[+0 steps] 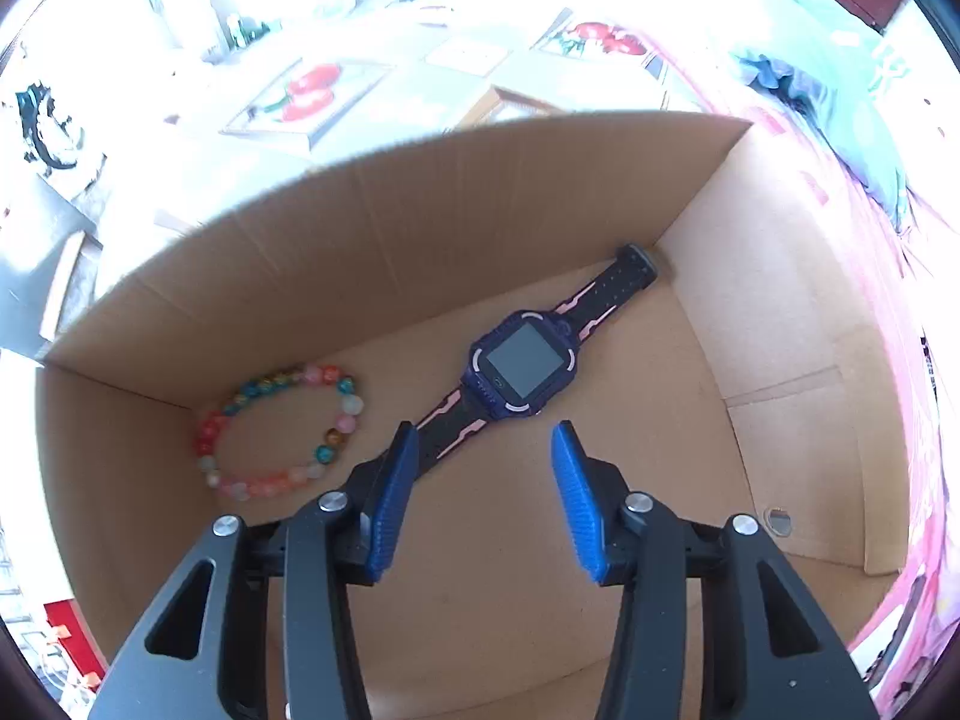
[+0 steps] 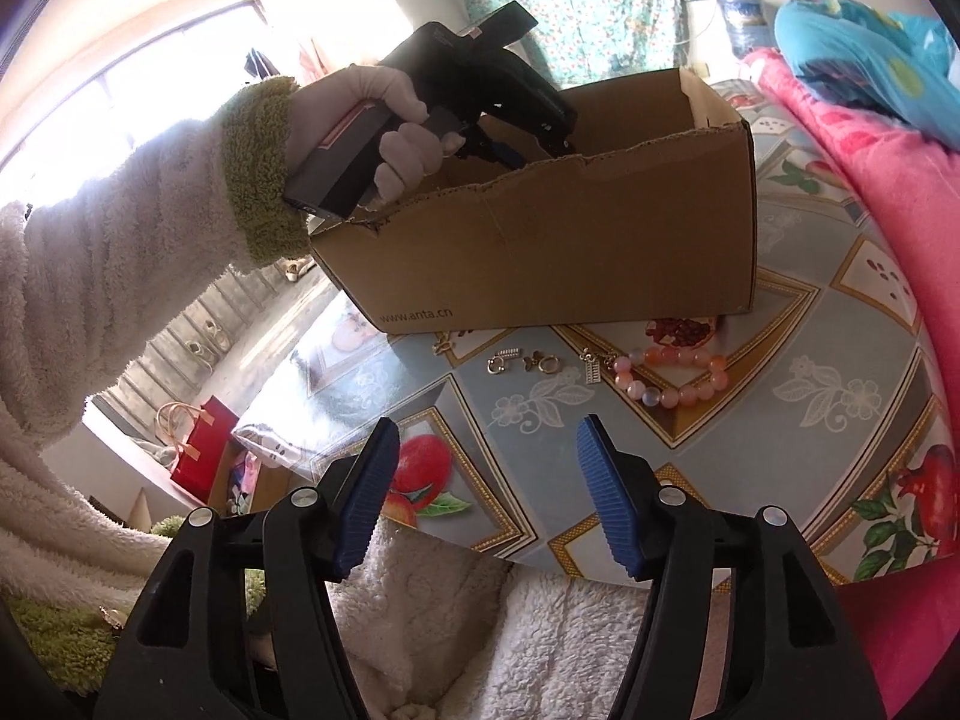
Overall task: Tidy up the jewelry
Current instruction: 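Lift both grippers out of the box and back from it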
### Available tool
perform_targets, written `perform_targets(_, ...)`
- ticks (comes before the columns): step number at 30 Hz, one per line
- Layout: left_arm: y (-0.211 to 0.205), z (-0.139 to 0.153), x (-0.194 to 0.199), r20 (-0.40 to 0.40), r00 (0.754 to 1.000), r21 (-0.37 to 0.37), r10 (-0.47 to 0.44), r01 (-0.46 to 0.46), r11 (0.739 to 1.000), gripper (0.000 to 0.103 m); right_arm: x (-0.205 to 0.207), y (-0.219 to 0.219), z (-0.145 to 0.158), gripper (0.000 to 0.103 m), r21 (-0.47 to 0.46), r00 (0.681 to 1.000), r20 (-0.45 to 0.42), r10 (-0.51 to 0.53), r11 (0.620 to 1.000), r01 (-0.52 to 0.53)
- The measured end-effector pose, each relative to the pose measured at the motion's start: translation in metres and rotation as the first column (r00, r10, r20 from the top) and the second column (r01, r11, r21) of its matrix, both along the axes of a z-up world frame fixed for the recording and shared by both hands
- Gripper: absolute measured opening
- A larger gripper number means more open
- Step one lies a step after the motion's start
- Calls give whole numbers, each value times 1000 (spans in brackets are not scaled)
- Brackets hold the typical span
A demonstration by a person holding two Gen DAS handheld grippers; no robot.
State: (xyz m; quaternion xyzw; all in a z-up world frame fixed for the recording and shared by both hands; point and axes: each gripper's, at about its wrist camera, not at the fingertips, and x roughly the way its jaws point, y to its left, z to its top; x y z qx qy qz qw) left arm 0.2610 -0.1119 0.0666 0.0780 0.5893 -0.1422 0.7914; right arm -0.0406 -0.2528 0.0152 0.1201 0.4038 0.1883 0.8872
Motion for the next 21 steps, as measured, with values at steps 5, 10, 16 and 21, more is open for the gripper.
perform_targets(5, 6, 36, -23, 112, 994, 26, 20, -23, 999, 48, -3, -7, 7, 70, -43, 998, 56, -41, 998, 43)
perform_targets(10, 17, 71, -46, 299, 951, -36, 84, -76, 996, 48, -13, -11, 14, 82, -132, 988, 136, -75, 987, 93)
perform_targets(16, 18, 103, -90, 445, 889, -84, 107, -78, 993, 48, -17, -15, 18, 91, -188, 978, 187, -91, 974, 127)
perform_targets(21, 27, 116, -128, 492, 861, -141, 126, -64, 988, 49, -21, -18, 26, 95, -189, 965, 238, -108, 970, 155)
